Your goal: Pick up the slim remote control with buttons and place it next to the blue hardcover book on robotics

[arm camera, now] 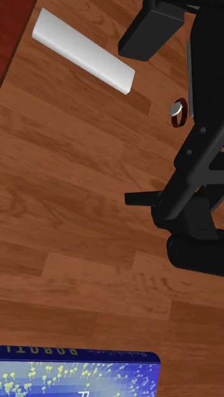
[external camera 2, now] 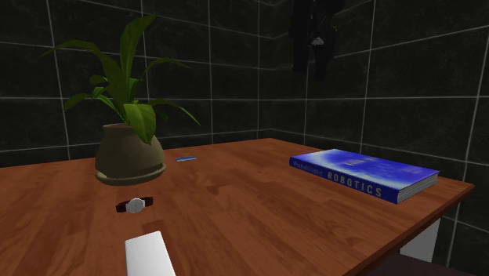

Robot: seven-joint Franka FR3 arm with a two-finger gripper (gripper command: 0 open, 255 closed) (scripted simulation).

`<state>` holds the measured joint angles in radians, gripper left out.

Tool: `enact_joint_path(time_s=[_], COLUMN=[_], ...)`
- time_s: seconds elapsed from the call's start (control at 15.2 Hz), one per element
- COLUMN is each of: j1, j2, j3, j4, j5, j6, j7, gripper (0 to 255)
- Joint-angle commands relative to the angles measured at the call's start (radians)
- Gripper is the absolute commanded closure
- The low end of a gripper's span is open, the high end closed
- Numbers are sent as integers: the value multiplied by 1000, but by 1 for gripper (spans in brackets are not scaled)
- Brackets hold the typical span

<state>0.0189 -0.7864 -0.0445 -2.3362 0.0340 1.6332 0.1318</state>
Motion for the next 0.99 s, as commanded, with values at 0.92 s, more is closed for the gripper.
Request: enact_joint_path(time_s=[0.92], j1=[44], j2=[290], j3=[260], j4=[-75], j5=[86], j6=[337], j7=[317], gripper=[0])
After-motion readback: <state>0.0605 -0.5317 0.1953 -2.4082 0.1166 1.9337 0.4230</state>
